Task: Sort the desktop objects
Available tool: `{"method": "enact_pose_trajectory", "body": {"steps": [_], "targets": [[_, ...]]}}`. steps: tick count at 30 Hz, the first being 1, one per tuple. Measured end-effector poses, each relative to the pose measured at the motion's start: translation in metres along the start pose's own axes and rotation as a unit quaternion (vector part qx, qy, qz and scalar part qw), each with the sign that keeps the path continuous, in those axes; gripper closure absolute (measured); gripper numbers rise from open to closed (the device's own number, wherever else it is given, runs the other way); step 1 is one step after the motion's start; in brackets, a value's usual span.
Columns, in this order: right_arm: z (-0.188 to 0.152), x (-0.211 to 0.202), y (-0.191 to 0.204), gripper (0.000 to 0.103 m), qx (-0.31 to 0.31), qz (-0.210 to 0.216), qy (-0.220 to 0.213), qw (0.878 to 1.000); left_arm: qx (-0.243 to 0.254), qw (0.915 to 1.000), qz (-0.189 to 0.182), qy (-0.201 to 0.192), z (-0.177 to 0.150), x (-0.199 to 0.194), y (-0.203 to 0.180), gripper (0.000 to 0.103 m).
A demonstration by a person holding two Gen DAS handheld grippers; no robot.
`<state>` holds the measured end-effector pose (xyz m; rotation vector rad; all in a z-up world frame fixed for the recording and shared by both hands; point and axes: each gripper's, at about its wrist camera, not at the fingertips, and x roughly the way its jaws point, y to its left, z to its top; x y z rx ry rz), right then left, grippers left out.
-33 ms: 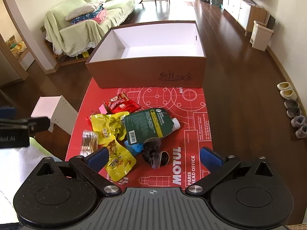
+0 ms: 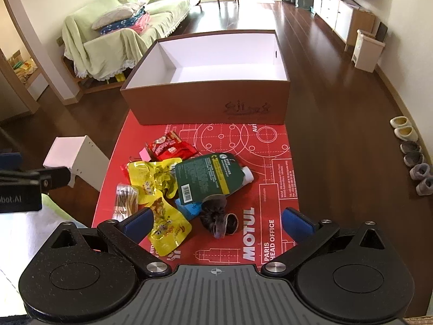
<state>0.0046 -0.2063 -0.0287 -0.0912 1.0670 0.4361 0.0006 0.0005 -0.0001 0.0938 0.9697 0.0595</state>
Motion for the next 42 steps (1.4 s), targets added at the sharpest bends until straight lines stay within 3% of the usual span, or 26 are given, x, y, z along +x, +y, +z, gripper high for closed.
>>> {"method": "enact_pose_trajectory", "body": {"steps": [2, 5, 8, 18, 42], "targets": [[0.000, 0.000, 0.000, 0.000, 0.000, 0.002, 0.001, 1.000, -0.003, 1.0000, 0.000, 0.000, 0.001, 0.001, 0.001, 0.003], [-0.002, -0.004, 0.002, 0.000, 0.002, -0.002, -0.006, 1.000, 0.006, 0.9995, 0.002, -0.030, -0.015, -0.010, -0.005, 0.003], [-0.012, -0.009, 0.001, 0.000, 0.004, -0.003, -0.025, 1.000, 0.013, 0.9998, -0.003, -0.015, -0.018, -0.012, -0.008, 0.003], [-0.032, -0.020, 0.004, 0.000, 0.011, -0.016, -0.018, 1.000, 0.022, 0.9995, -0.019, 0.010, -0.028, -0.011, -0.004, 0.003], [-0.039, -0.019, 0.006, 0.000, 0.010, -0.020, -0.012, 1.000, 0.027, 0.9993, -0.023, 0.011, -0.037, -0.011, -0.006, 0.003]]}}
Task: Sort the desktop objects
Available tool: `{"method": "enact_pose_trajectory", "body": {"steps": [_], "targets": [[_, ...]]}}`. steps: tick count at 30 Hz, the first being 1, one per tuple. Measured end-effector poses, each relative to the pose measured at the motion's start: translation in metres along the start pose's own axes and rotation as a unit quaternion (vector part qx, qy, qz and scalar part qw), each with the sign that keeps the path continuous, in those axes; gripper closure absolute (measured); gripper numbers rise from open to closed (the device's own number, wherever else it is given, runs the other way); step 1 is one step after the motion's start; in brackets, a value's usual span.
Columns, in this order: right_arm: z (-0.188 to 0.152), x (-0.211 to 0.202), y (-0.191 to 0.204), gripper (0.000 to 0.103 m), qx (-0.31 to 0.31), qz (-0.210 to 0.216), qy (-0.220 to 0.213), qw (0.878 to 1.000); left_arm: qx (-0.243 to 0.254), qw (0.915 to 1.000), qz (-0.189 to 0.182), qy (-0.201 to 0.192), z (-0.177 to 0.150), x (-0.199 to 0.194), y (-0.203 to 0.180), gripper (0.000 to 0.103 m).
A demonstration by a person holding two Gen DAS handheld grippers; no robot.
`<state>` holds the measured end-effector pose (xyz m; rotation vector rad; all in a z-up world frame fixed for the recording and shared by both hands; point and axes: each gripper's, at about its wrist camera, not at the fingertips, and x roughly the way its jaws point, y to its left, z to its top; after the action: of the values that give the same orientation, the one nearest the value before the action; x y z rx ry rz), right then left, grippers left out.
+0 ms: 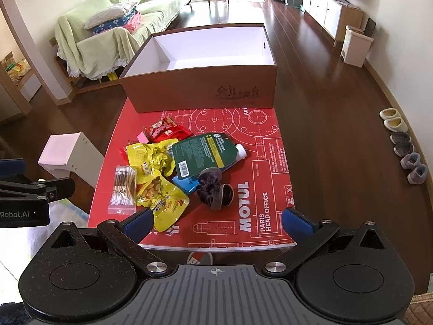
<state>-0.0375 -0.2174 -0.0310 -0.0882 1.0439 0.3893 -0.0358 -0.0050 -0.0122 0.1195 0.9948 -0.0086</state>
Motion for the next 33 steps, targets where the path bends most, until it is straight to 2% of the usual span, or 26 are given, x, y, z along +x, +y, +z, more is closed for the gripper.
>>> {"method": "enact_pose_trajectory", "body": {"steps": [27, 33], "targets": [[0.000, 0.006, -0.001, 0.000, 0.003, 0.011, 0.012, 1.000, -0.006, 0.9999, -0.004, 0.011, -0.003, 0.007, 0.006, 0.003], [-0.001, 0.006, -0.001, 0.000, -0.006, 0.024, -0.003, 1.000, -0.013, 0.9999, -0.003, 0.007, -0.004, 0.012, 0.018, 0.003]]}}
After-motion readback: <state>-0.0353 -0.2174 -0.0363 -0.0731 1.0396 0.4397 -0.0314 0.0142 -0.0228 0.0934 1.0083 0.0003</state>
